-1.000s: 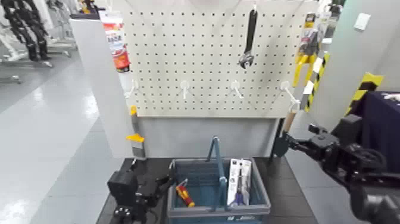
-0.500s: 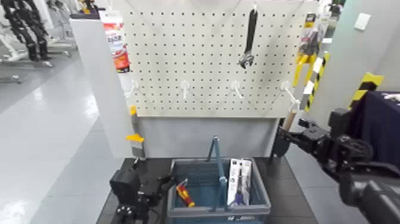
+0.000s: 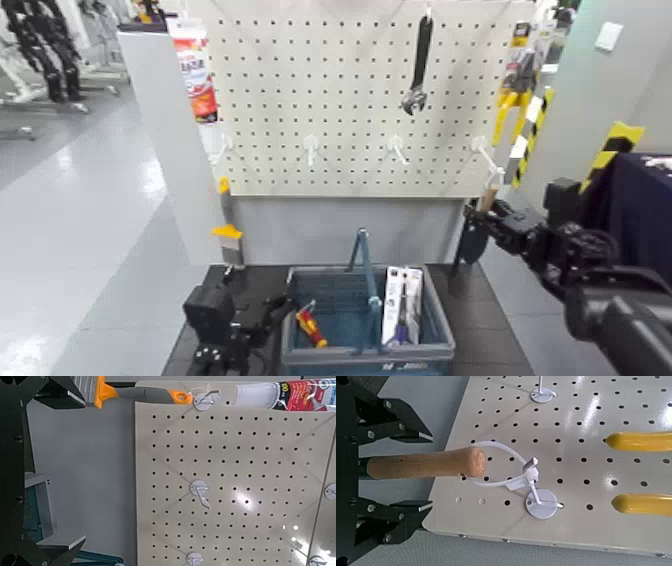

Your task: Put the tool with the wooden handle into the crate.

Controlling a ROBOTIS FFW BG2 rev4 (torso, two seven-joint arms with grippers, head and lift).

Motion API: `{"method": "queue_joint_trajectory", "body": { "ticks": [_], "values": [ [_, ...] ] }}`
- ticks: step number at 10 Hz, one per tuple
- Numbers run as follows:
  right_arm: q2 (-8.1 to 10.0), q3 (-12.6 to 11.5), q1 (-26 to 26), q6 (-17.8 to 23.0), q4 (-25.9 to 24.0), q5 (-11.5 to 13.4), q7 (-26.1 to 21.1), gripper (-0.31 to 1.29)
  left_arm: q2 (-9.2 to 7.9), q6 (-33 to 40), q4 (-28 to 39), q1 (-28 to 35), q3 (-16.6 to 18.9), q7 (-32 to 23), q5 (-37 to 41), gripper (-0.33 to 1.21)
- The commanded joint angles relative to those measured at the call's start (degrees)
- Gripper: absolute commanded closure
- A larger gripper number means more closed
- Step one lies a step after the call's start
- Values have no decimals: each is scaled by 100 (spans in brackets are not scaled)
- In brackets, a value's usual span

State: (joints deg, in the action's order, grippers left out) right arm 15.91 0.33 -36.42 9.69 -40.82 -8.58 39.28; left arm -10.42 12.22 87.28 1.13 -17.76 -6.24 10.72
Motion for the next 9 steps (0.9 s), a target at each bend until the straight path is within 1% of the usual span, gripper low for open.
{"method": "queue_joint_trajectory", "body": {
  "ticks": [1, 4, 6, 7, 9],
  "values": [
    [9, -15, 100, -55, -154, 23, -34, 118, 5, 0, 9, 10, 10, 0, 9, 12],
    [9, -50, 223, -82, -365, -3, -52, 118, 5, -9, 9, 28, 19, 0, 9, 12],
    [0, -59, 311, -117, -541, -100, -52, 118, 14, -18, 17, 37, 27, 0, 9, 12],
    [0, -77, 390, -152, -708, -135, -52, 118, 22, -18, 17, 46, 36, 0, 0, 12],
    [0, -138, 706, -275, -1315, -249, -131, 118, 22, -26, 26, 72, 62, 0, 9, 12]
  ]
}}
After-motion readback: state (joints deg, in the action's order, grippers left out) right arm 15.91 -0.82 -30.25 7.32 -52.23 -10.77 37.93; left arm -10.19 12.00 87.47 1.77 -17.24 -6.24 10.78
